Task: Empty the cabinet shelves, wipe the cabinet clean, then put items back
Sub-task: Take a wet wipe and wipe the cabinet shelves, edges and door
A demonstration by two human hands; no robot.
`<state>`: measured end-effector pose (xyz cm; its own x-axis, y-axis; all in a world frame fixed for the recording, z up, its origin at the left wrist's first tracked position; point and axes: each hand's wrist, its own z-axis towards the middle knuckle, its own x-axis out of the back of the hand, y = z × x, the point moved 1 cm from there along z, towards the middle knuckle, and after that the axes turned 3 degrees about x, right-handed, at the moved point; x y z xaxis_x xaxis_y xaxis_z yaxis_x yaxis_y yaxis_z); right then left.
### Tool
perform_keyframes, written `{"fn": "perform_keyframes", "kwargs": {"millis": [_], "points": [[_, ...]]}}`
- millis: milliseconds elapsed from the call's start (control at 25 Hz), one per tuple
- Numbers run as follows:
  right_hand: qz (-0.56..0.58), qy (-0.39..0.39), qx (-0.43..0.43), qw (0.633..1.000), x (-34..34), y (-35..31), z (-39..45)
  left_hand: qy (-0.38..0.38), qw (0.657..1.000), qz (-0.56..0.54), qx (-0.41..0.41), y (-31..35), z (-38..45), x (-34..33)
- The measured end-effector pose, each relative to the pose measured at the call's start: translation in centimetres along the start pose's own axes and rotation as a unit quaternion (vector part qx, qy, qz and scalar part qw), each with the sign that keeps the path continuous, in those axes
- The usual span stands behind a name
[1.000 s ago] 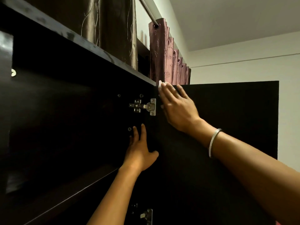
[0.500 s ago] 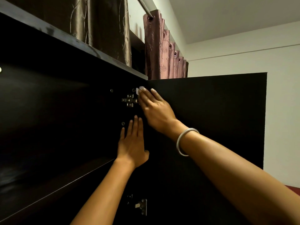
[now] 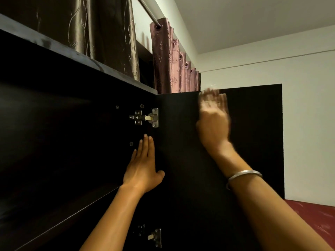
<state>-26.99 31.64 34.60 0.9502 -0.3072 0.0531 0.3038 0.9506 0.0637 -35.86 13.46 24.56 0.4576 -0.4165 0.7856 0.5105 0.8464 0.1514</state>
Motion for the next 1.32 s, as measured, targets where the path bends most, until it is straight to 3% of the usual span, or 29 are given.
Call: {"fn": "perform_keyframes", "kwargs": {"millis": [120, 200, 280, 360, 560, 640, 720, 760, 840, 920, 1000, 1080, 1160, 1240, 1280, 1320], "points": [[0.032, -0.059, 0.164, 0.984, -4.0, -7.7, 1.3, 0.003, 1.0, 0.0, -0.021, -0.4, 0.2, 0.0], [0.03, -0.127, 0.216, 0.968, -5.3, -10.5, 1.8, 0.01, 1.0, 0.009, -0.027, -0.5, 0.3, 0.0], [0.028, -0.136, 0.239, 0.961, -4.8, -9.6, 2.1, 0.019, 0.999, 0.018, -0.026, -0.4, 0.3, 0.0], [0.042, -0.076, 0.189, 0.978, -2.9, -5.6, 2.0, 0.019, 0.999, 0.026, -0.019, -0.3, 0.3, 0.0], [0.003, 0.002, -0.037, 0.999, 3.8, 9.4, -1.6, 0.044, 0.999, 0.028, -0.01, 0.0, -0.1, -0.4], [0.002, 0.036, -0.11, 0.993, 4.6, 11.5, -2.4, 0.053, 0.998, 0.021, -0.012, 0.3, -0.2, -0.4], [0.016, 0.044, -0.113, 0.992, 3.5, 9.1, -3.3, 0.052, 0.999, -0.001, -0.007, 0.5, -0.4, -0.4], [0.019, 0.02, -0.068, 0.997, 2.5, 6.7, -4.2, 0.049, 0.999, -0.009, -0.006, 0.5, -0.5, -0.5], [0.028, -0.075, 0.119, 0.99, -0.3, 0.9, -7.8, 0.052, 0.999, -0.003, -0.008, 0.3, -0.6, -0.4], [0.024, -0.175, 0.306, 0.935, -1.8, -2.8, -12.1, 0.055, 0.998, 0.015, -0.009, 0.1, -0.6, -0.1], [0.035, -0.185, 0.362, 0.913, -1.7, -1.2, -12.3, 0.045, 0.999, 0.028, -0.005, 0.1, -0.6, 0.3], [0.028, -0.13, 0.287, 0.949, -0.2, 2.7, -9.1, 0.021, 0.999, 0.024, 0.008, 0.5, -0.7, 0.4], [0.006, -0.063, 0.115, 0.991, 1.4, 6.3, -4.6, 0.01, 1.0, 0.021, 0.018, 0.8, -0.7, 0.3], [0.036, -0.009, -0.016, 0.999, 1.8, 5.9, -2.8, 0.01, 1.0, 0.014, 0.023, 0.8, -0.6, 0.1], [0.046, -0.01, 0.001, 0.999, 0.7, 3.9, -4.0, 0.009, 1.0, 0.008, 0.023, 0.7, -0.6, 0.1], [0.053, -0.044, 0.078, 0.995, -0.6, 1.0, -6.3, 0.006, 1.0, 0.002, 0.018, 0.5, -0.5, 0.1]]}}
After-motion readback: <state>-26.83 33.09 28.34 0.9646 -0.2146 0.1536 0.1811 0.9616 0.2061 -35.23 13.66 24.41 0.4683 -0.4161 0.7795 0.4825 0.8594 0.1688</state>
